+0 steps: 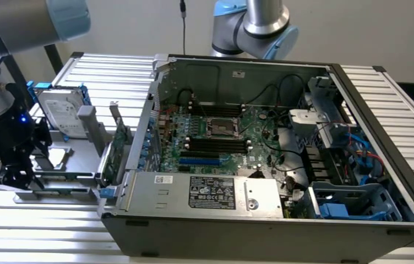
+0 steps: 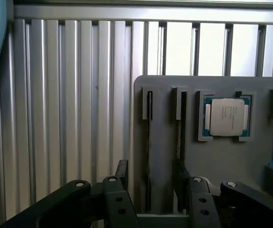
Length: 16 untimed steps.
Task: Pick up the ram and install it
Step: 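Pick up the ram and move it above insertion slot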
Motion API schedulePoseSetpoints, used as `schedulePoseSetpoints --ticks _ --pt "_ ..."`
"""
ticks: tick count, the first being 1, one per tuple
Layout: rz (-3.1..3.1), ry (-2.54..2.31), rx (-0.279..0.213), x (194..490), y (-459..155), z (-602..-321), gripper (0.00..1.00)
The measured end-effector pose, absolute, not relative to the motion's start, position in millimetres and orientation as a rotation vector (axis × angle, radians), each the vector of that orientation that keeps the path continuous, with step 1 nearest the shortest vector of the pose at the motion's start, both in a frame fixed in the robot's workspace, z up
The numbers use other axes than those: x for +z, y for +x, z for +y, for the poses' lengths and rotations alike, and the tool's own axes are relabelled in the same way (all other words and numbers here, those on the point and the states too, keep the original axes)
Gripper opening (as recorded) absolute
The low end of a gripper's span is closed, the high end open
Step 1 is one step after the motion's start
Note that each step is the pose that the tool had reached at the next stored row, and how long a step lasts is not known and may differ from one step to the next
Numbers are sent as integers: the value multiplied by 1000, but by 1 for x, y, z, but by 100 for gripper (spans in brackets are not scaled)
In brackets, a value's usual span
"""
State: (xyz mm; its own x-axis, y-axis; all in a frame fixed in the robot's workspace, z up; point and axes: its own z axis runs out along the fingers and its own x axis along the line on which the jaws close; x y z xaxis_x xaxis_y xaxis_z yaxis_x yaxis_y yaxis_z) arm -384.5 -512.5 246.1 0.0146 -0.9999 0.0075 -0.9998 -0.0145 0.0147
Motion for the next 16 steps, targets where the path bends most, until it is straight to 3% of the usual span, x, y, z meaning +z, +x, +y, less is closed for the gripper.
schedulePoseSetpoints --ticks 16 --pt "-2194 2226 -8 243 -384 -515 50"
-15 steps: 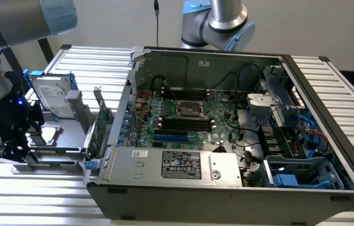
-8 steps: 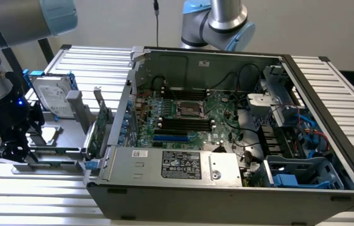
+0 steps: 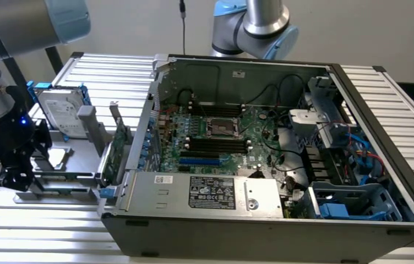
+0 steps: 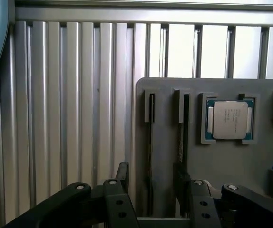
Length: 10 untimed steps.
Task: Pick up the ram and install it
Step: 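Pick up the ram and move it above insertion slot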
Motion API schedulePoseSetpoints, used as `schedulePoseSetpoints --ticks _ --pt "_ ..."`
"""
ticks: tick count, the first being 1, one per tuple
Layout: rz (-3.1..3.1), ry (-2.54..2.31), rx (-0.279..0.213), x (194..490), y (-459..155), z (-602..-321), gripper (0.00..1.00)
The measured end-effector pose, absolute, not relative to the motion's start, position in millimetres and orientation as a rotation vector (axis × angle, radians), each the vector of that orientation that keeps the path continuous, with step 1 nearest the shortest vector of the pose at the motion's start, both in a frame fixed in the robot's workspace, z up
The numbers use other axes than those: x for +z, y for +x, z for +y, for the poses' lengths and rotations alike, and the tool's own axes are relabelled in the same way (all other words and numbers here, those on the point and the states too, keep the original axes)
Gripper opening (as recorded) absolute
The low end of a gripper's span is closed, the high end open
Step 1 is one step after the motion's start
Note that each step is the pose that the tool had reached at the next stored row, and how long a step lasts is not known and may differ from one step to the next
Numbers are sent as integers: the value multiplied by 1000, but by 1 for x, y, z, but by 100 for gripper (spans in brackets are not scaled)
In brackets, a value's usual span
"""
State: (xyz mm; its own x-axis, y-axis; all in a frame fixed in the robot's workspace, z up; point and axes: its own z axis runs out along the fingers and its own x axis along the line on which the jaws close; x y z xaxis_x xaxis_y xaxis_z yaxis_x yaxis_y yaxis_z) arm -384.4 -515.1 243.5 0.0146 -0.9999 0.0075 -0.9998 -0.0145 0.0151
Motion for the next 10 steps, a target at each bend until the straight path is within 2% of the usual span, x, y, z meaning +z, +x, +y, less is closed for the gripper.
schedulePoseSetpoints --ticks 10 --pt "-2194 2226 -8 228 -384 -517 50"
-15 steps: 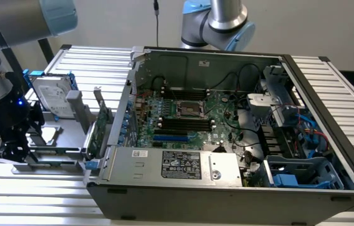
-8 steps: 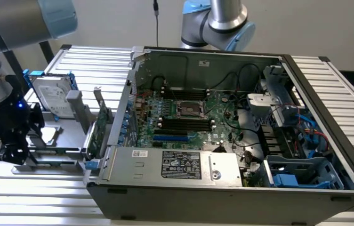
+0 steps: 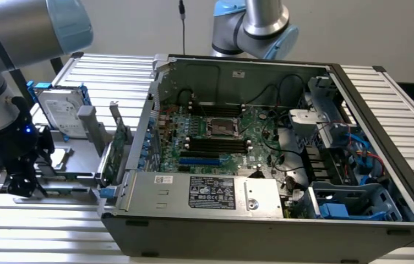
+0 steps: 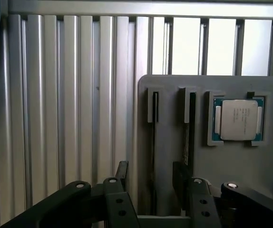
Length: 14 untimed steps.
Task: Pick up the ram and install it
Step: 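Pick up the ram and move it above insertion slot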
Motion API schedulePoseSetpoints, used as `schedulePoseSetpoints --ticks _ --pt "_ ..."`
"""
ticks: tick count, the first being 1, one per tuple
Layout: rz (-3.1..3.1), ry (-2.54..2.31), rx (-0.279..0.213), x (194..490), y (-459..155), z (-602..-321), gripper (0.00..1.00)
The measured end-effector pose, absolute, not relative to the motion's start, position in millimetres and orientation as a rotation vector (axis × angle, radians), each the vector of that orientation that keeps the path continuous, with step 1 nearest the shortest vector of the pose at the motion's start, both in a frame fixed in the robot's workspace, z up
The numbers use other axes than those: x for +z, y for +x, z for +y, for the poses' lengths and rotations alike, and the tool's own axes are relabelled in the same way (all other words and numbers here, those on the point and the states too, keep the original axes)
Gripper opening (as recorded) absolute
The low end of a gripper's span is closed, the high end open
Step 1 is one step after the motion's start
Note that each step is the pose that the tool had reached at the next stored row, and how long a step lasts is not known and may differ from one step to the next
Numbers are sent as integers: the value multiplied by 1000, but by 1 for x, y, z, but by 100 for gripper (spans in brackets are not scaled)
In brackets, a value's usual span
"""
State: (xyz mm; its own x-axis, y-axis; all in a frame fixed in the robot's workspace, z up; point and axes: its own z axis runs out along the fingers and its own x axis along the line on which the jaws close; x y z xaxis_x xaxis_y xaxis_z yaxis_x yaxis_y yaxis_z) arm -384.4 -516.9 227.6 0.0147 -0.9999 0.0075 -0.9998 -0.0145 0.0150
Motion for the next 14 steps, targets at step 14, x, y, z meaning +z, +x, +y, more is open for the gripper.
schedulePoseSetpoints --ticks 14 --pt "-2180 2239 -8 208 -384 -517 50"
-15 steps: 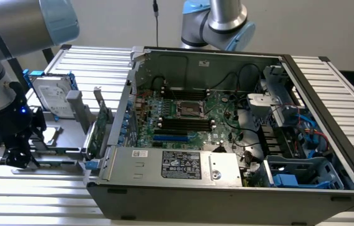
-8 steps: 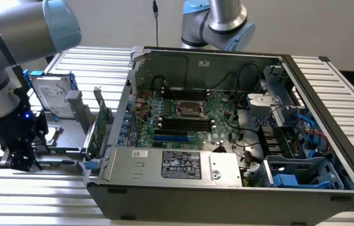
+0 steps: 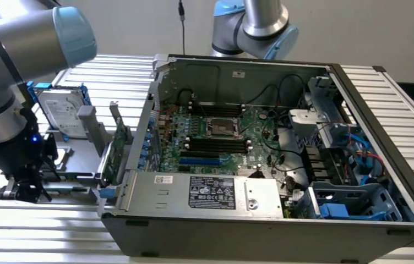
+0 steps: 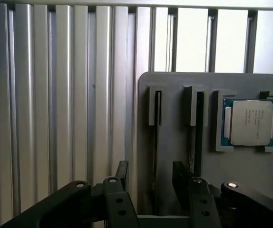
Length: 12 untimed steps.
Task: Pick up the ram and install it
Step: 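Pick up the ram and move it above insertion slot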
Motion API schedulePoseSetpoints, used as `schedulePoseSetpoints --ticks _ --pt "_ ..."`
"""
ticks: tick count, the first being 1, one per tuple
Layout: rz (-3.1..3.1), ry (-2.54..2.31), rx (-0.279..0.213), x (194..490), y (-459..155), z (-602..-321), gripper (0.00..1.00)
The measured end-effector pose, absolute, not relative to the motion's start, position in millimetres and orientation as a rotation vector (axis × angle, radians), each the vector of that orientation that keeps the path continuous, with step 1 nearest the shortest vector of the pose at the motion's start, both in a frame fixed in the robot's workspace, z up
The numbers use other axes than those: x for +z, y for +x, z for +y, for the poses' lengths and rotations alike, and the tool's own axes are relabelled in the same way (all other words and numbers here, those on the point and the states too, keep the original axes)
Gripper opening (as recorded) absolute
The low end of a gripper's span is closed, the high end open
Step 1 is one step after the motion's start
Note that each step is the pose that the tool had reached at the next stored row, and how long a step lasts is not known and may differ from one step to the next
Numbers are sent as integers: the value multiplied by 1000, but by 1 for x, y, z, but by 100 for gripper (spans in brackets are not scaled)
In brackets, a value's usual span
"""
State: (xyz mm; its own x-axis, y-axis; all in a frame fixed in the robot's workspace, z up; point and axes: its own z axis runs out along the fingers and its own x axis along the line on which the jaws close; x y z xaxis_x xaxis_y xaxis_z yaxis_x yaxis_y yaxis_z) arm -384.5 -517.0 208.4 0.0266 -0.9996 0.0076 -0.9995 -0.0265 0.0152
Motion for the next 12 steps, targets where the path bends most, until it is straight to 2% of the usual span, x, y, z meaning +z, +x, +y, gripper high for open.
schedulePoseSetpoints --ticks 12 --pt "-2142 2276 -8 203 -385 -513 50"
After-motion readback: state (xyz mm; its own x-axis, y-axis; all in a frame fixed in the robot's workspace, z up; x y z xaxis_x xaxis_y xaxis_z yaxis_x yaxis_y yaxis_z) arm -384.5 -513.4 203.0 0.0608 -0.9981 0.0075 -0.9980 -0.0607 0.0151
